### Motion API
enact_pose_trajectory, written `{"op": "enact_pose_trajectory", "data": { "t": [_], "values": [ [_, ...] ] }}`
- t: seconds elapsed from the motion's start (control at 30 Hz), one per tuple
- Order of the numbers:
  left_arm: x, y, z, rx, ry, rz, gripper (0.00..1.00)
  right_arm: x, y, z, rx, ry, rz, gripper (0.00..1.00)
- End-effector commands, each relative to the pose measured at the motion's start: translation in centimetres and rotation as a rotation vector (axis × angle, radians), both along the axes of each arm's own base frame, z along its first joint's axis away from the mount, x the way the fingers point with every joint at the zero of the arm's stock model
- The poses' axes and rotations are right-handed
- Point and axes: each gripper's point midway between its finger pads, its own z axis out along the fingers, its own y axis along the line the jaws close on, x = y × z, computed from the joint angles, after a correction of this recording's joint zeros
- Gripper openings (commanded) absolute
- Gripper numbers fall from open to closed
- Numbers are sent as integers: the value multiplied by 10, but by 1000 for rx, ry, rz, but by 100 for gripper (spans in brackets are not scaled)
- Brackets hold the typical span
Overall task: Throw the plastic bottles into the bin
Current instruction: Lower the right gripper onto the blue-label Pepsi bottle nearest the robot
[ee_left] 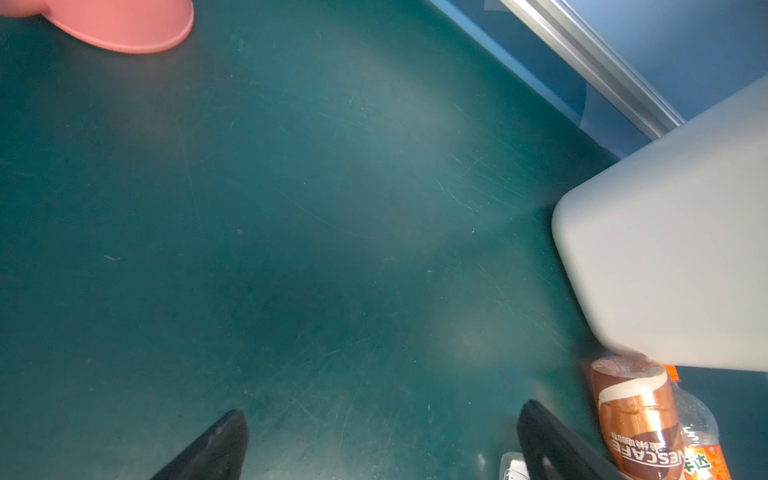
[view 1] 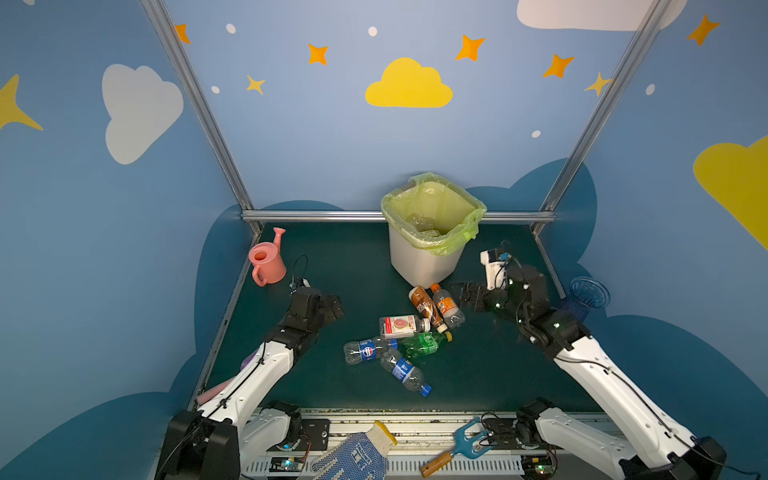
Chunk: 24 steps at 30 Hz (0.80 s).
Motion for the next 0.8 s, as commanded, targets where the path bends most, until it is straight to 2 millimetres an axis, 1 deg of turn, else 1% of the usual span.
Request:
{"op": "enact_pose_trajectory", "data": {
  "t": [0.0, 0.1, 0.17, 0.27, 0.37, 0.43, 0.57, 0.77],
  "values": [
    [-1, 6, 1, 3, 3, 35, 100, -20, 25, -18, 23, -14, 21, 93],
    [-2, 7, 2, 3, 2, 41, 100, -45, 48, -47, -35, 12, 64, 93],
    [-2, 9, 4, 7, -1, 51, 100, -64, 68, -67, -83, 37, 125, 93],
    [-2, 11, 4, 12, -6, 64, 100, -83, 89, -97, -208, 81, 198, 92],
    [-2, 12, 6, 15, -10, 68, 100, -98, 112, -118, -317, 116, 282, 90],
    [-3, 13, 5, 16, -6, 72, 100, -106, 123, -130, -382, 162, 320, 89],
    [-6, 15, 6, 20, -9, 80, 100, -118, 134, -153, -497, 231, 355, 88],
    [-9, 19, 5, 24, -19, 94, 100, -133, 137, -173, -616, 267, 398, 85]
  ]
}}
